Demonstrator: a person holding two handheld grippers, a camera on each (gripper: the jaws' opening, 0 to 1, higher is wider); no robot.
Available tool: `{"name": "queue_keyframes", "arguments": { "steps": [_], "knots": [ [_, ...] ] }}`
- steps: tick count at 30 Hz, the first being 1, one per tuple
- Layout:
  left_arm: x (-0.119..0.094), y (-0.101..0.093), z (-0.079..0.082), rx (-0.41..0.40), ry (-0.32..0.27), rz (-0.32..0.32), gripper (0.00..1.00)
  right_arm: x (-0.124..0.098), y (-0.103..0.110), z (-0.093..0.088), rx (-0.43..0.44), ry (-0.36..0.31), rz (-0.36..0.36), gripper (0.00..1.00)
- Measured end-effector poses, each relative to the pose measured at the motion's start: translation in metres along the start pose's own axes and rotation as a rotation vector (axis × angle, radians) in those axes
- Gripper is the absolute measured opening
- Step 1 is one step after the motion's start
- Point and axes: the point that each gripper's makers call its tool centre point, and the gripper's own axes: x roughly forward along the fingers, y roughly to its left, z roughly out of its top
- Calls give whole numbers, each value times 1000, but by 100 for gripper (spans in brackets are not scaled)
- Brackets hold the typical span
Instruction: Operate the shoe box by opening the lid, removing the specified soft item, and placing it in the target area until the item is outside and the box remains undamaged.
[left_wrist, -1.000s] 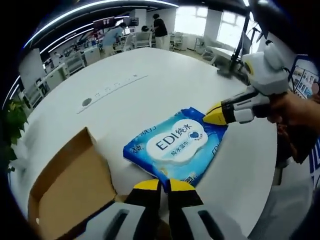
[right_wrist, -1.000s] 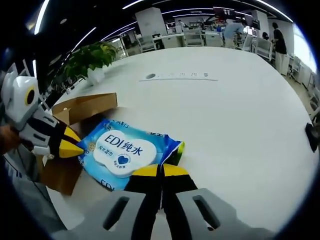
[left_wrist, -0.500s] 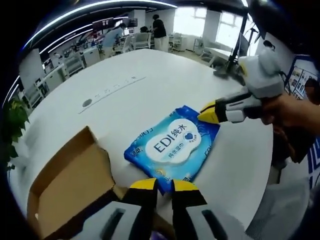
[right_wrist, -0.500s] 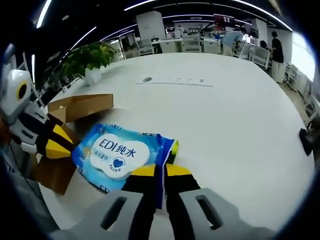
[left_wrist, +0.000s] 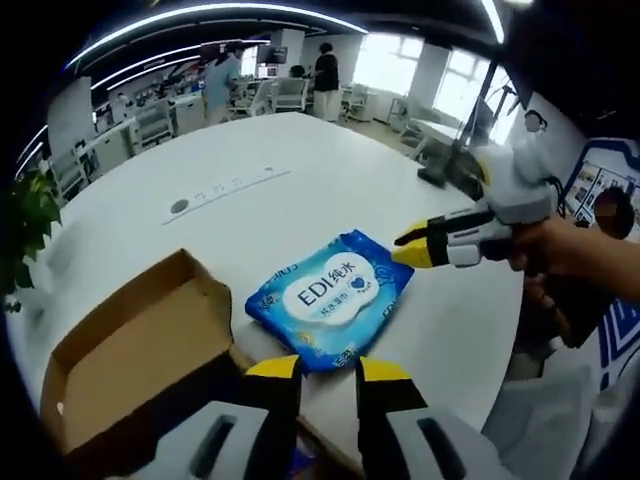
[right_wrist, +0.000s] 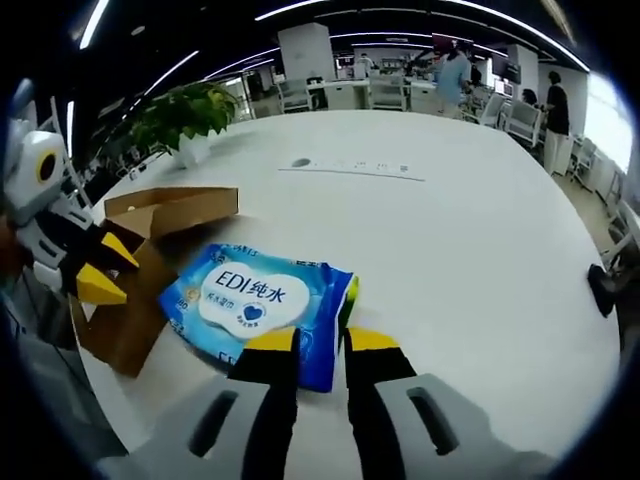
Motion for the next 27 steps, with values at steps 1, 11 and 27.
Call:
{"name": "queue_keyframes", "arguments": {
  "steps": [1,11,27],
  "knots": [
    [-3,0,0,1,-5,-2,22,-2,1,0,-4,-1,-1,17],
    [-27,9,-7,-3,-26,0,27,-25,19,2,-51,2,25,21],
    [-59,34,-38,-31,-30,16,29,-45,59,7,-187,13,96,26]
  ]
}}
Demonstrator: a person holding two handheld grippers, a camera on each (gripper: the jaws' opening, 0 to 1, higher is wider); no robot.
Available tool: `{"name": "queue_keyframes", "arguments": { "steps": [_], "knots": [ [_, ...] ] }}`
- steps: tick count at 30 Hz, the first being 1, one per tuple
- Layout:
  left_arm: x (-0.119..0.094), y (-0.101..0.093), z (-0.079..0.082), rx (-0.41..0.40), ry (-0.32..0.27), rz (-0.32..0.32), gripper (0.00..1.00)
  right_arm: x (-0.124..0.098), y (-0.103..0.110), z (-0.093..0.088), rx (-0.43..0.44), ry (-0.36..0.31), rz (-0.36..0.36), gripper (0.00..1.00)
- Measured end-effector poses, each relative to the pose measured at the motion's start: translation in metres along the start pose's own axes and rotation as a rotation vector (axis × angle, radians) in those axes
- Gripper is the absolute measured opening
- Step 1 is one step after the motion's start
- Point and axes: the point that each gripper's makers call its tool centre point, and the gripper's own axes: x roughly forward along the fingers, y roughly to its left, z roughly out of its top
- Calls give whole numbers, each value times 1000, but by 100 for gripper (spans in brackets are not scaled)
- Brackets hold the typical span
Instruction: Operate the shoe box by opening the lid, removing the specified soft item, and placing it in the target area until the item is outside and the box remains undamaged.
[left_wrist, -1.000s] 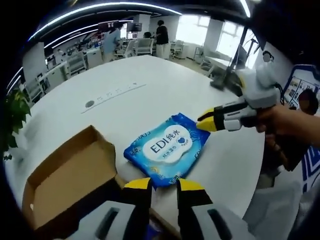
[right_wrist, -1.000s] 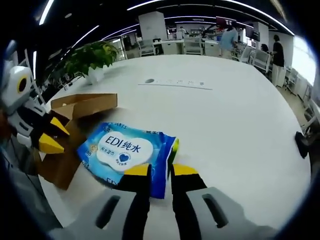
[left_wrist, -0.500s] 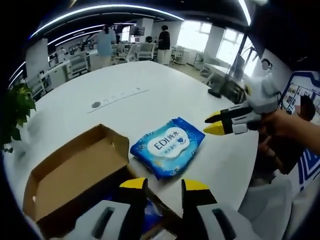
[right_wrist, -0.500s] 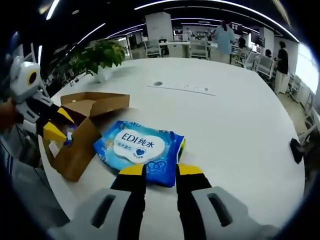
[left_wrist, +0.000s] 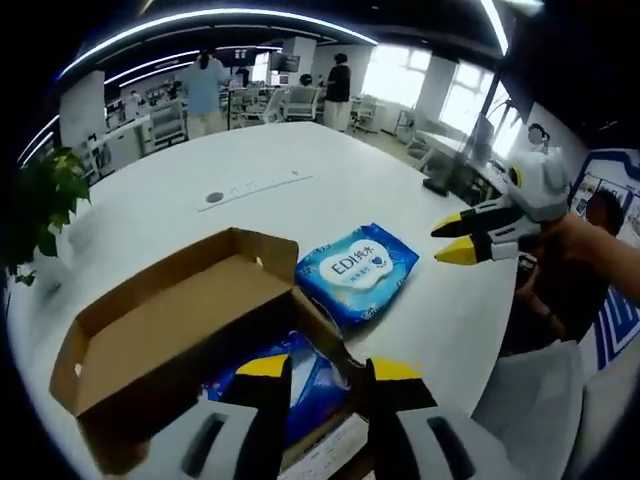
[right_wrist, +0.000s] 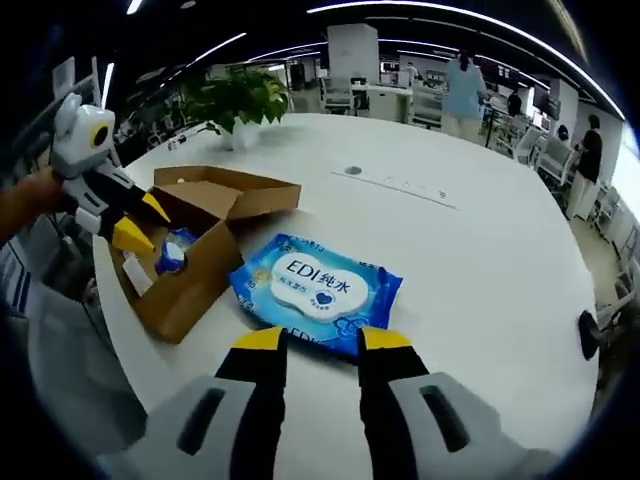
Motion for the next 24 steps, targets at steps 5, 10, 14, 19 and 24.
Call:
{"name": "queue_keyframes", "arguments": {
  "steps": [5,10,14,19,24],
  "knots": [
    [-4,7,-12,16,25,-2,29,-1,13,11,-22,-15,25,26],
    [-6,11,-26,50,60,-6,28,1,27,22,-56,-23,53,25],
    [-5,14,-32,68,76,-17,26,5,40,30,-78,-24,87,25],
    [-2,16,-40,102,97,-38,24,9,57,38,-117,-22,135,25],
    [-1,18,-41,122,98,-58,23,17,76,45,-171,-12,187,25]
  ]
}}
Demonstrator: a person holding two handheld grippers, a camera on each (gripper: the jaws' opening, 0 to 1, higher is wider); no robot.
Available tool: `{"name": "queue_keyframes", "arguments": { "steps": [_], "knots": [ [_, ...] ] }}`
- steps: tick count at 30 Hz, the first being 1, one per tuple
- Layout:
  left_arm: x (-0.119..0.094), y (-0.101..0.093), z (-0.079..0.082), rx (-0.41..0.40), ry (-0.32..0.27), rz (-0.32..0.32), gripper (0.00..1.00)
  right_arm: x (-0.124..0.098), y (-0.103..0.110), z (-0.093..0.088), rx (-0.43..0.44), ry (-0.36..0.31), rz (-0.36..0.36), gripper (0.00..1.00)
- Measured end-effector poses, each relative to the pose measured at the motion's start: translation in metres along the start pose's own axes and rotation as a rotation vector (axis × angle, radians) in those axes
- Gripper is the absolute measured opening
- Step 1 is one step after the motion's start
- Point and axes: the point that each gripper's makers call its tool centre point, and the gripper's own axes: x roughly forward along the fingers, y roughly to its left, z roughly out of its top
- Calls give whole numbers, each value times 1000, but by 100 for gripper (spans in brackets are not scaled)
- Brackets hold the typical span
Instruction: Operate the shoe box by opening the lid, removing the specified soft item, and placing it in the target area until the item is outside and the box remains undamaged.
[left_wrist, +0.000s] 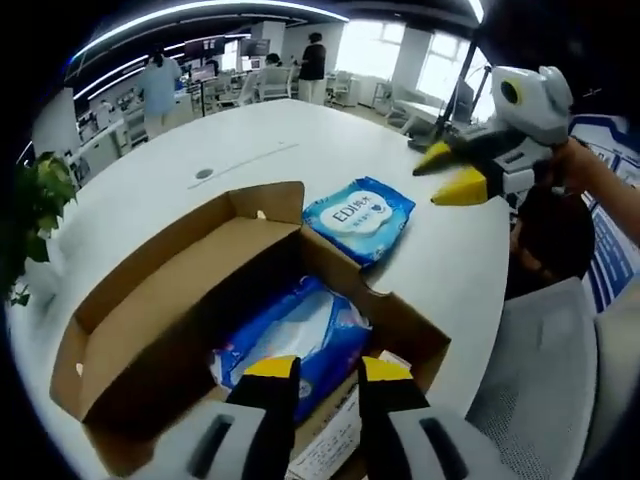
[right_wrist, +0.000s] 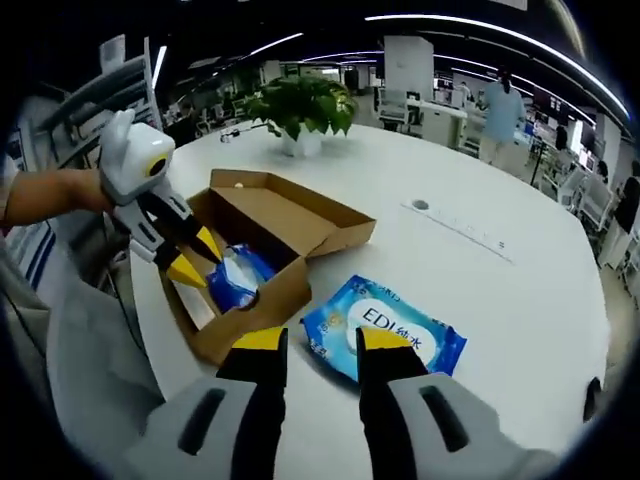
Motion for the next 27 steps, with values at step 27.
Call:
{"name": "queue_keyframes", "arguments": {
  "steps": [27],
  "knots": [
    [20,14,-18,264,136,-96,12,73,48,30,-228,89,140,19]
  ]
}}
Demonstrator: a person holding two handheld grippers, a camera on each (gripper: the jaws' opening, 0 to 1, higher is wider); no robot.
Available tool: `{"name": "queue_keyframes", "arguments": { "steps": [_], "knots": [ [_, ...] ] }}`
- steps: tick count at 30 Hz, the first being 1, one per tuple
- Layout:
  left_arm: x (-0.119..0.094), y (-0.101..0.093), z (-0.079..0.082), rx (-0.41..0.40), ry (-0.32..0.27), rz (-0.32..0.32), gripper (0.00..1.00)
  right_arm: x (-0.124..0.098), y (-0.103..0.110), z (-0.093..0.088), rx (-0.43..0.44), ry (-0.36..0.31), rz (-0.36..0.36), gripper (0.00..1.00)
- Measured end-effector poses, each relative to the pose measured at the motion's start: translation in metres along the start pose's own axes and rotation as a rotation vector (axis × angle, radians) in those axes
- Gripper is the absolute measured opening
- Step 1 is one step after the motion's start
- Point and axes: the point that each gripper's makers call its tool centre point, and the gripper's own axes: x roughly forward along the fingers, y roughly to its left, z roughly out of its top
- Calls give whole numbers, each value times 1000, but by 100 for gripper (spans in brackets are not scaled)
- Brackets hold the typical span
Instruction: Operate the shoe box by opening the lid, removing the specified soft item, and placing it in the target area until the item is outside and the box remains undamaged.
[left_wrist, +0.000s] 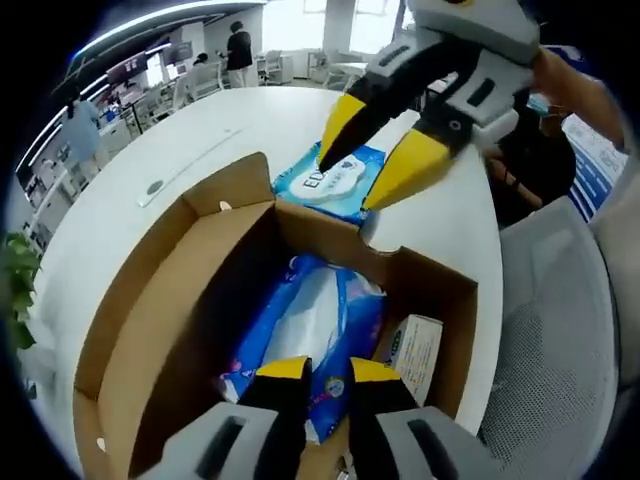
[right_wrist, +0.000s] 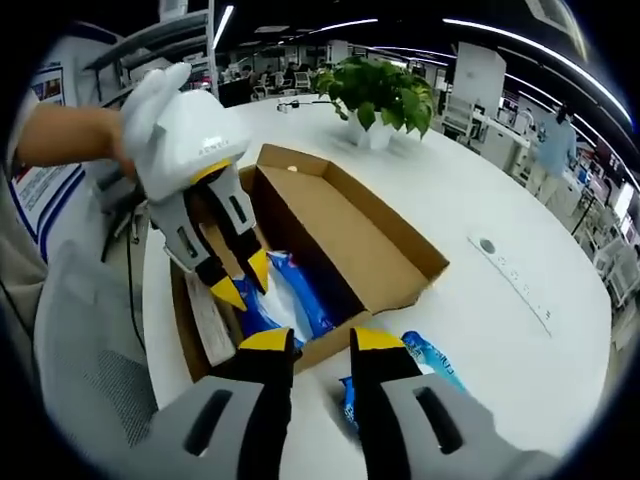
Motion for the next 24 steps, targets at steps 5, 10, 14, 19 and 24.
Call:
{"name": "queue_keyframes", "arguments": {
  "steps": [5,10,14,19,24],
  "knots": [
    [-2,2,-3,7,-11,2,4,17,6,1,-37,34,22,18],
    [-4,2,-3,13,-26,-5,1,37,7,2,-61,58,31,17],
    [-5,0,-4,12,-31,-16,0,50,6,3,-75,78,32,14],
    [-6,0,-4,6,-43,-20,0,66,5,0,-101,121,31,13],
    [-8,1,-5,-7,-51,-18,0,75,12,-7,-118,157,52,13]
  ]
}}
